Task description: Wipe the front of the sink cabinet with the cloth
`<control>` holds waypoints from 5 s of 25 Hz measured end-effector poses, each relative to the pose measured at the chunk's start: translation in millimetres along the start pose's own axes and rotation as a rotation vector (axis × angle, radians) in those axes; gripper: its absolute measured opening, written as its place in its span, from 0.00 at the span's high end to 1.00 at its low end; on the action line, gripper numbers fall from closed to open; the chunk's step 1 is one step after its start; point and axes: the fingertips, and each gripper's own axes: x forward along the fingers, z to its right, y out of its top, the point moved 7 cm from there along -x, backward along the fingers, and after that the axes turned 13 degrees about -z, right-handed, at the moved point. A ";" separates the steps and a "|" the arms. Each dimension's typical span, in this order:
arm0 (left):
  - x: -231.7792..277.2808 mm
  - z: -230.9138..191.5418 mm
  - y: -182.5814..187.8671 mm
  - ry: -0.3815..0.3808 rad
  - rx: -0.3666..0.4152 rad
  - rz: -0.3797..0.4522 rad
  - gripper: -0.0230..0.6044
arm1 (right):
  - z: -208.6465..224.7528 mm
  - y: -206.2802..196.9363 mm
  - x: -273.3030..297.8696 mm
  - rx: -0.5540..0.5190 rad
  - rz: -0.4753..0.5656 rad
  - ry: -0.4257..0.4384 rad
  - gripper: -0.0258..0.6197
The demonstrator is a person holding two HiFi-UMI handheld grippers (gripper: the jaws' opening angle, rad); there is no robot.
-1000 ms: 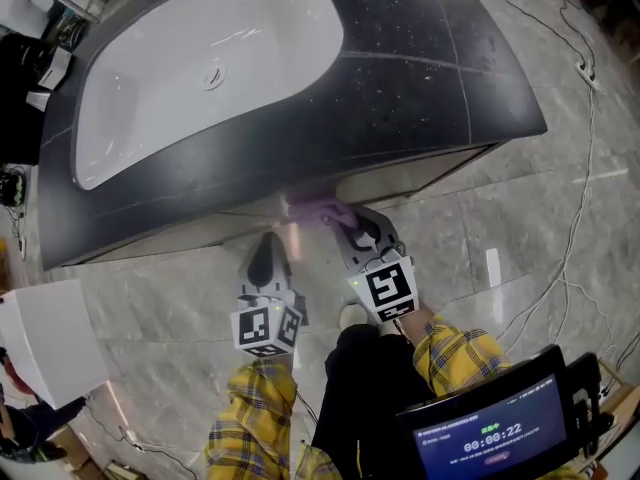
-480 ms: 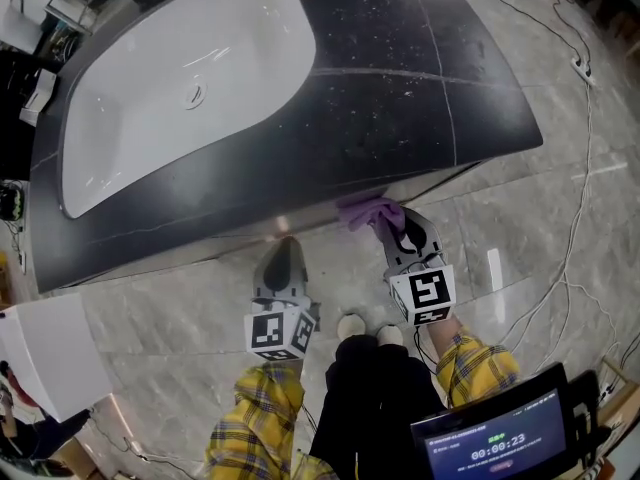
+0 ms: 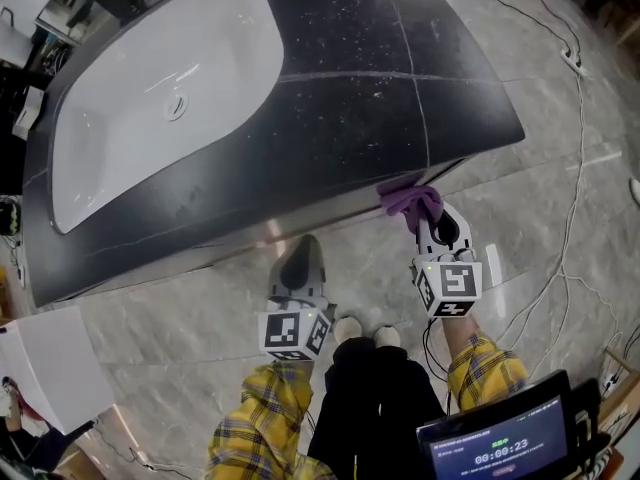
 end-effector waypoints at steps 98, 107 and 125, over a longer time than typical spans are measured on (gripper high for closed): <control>38.4 10.0 -54.2 -0.085 0.099 -0.100 0.95 | 13.1 -96.4 6.5 0.164 -0.154 -0.058 0.90; -25.8 34.5 18.2 -0.059 0.100 -0.073 0.95 | -25.8 -21.5 -51.4 0.128 -0.135 0.022 0.90; -143.7 82.1 139.6 -0.031 0.059 0.010 0.95 | -81.8 107.6 -171.9 0.104 -0.071 0.139 0.90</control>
